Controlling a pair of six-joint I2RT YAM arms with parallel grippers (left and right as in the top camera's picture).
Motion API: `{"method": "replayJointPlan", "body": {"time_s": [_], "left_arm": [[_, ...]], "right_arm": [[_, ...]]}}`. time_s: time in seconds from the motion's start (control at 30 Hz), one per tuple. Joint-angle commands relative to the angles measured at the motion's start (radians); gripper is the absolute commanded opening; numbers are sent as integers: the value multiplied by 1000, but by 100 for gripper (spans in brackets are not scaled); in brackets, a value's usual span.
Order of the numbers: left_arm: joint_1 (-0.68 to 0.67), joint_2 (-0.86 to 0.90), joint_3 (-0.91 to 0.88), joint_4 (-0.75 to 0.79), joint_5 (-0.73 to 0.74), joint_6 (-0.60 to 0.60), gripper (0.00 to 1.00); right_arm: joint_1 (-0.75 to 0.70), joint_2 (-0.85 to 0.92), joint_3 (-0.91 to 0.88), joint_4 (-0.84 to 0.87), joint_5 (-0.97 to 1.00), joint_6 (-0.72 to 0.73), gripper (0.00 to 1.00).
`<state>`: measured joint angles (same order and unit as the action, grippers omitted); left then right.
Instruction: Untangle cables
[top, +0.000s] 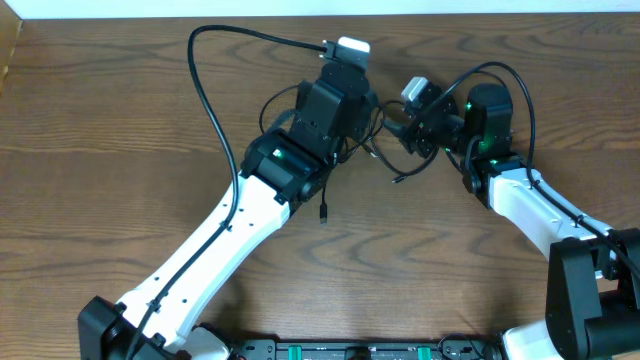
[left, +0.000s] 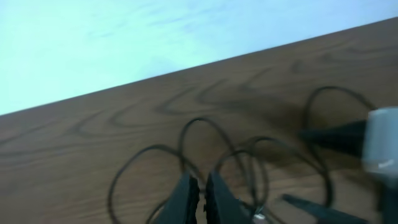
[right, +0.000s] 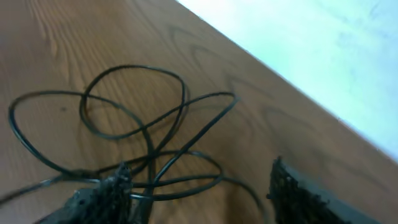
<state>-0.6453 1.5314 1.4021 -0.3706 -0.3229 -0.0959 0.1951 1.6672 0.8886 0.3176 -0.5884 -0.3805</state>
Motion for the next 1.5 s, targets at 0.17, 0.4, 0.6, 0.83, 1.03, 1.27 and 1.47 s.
{"method": "replayJointPlan", "body": {"time_s": [0.17,0.4,0.6,0.83,1.03,1.27,1.47], "left_arm": [[97,50,9,-57,-79,15,8],[158,73,9,-105,-78,12,31],[169,112,9,-104,-78,12,59],[169,159,9,-104,-78,12,62],[169,159,9,-99,-78,12,68],[169,161,9,-100,-78,12,69],[169,161,9,-99,-78,12,69]], "right_arm": [[6,4,5,-51,48,648,50],[38,5,5,-158,115,882,52],[81,10,5,-158,150,1043,54],[107,32,5,-179,230,1220,50],[117,70,5,-160,250,1312,49],[123,152,5,-39,238,1405,41],[132,165,5,-14,240,1435,32]]}}
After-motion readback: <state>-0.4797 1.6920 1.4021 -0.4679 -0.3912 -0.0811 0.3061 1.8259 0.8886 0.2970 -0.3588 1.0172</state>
